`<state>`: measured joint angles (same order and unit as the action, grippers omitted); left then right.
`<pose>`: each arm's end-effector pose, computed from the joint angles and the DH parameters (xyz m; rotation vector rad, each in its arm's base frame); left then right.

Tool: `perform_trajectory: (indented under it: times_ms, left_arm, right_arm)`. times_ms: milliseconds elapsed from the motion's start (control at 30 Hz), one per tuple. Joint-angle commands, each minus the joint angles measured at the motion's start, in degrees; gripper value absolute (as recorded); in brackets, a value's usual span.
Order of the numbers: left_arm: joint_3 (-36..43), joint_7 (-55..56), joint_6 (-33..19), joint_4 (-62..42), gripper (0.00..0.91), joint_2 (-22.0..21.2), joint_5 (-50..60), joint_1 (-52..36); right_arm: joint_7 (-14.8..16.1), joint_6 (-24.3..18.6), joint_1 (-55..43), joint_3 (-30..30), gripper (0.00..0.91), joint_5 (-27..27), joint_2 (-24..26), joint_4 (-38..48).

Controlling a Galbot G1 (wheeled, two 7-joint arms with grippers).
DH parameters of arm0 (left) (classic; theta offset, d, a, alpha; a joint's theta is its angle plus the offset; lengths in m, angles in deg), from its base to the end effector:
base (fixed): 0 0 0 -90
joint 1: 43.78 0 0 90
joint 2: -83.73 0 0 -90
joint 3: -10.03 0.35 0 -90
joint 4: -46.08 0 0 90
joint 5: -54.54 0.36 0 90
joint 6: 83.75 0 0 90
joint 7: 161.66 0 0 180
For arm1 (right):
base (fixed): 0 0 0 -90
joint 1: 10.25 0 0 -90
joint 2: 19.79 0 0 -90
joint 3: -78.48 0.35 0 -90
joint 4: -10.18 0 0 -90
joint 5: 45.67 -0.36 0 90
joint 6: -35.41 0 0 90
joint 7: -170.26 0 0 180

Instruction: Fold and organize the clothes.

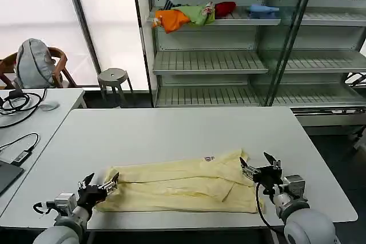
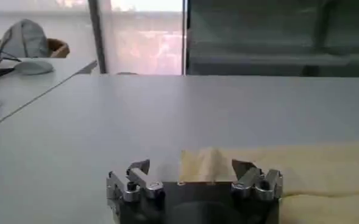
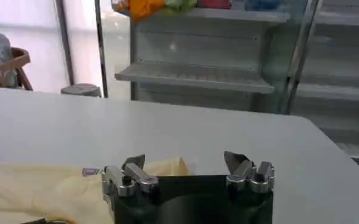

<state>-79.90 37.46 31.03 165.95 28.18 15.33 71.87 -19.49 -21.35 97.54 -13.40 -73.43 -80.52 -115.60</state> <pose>0.2204 0.0963 -0.2622 0.0196 -2.6800 0.0097 0.2393 -0.0599 -0.2095 0.2123 -2.7893 0.1238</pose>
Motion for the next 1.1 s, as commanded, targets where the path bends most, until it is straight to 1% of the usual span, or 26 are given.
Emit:
perform_trajectory:
  times_ms: [33, 200, 233, 267, 300, 333, 833, 1000, 1100]
  left_arm:
    - [4.49, 12.19, -0.66, -1.19, 0.907, -0.70, -0.85, -0.51]
    - [5.87, 12.29, -0.31, -0.09, 0.907, -0.83, -0.69, 0.59]
    - [6.06, 12.42, -0.31, -0.16, 0.786, -0.88, -0.50, 0.55]
    - [6.40, 12.40, -0.27, 0.05, 0.262, -0.91, -0.51, 0.55]
    - [6.58, 12.35, -0.23, 0.22, 0.101, -0.90, -0.55, 0.62]
    - [6.82, 12.30, -0.25, 0.46, 0.020, -0.87, -0.53, 0.72]
    - [9.86, 10.22, -0.52, 1.43, 0.010, -1.62, 2.57, 0.99]
    - [10.43, 8.61, -1.01, 1.05, 0.010, -2.24, 7.19, 1.22]
    - [8.67, 7.05, -1.15, 0.25, 0.010, -2.12, 9.84, 1.33]
  right_arm:
    - [0.11, -0.03, 0.28, 0.28, 0.907, 0.40, -0.17, -0.47]
    - [0.05, -0.03, 0.12, -0.23, 0.907, 0.88, -0.55, -0.37]
    - [0.06, -0.04, 0.12, -0.36, 0.907, 0.98, -0.56, -0.38]
    - [0.06, -0.03, 0.12, -0.50, 0.907, 1.08, -0.64, -0.36]
    - [0.05, -0.04, 0.14, -0.67, 0.907, 1.20, -0.72, -0.34]
    - [0.04, -0.04, 0.16, -0.77, 0.907, 1.29, -0.75, -0.30]
    - [-0.27, -0.04, -0.18, -1.58, 0.907, 2.47, -1.69, 0.36]
    - [-0.33, -0.03, -0.67, -2.04, 0.907, 2.92, -2.04, 0.56]
    - [-0.40, -0.04, -1.15, -2.07, 0.907, 2.93, -2.07, 0.80]
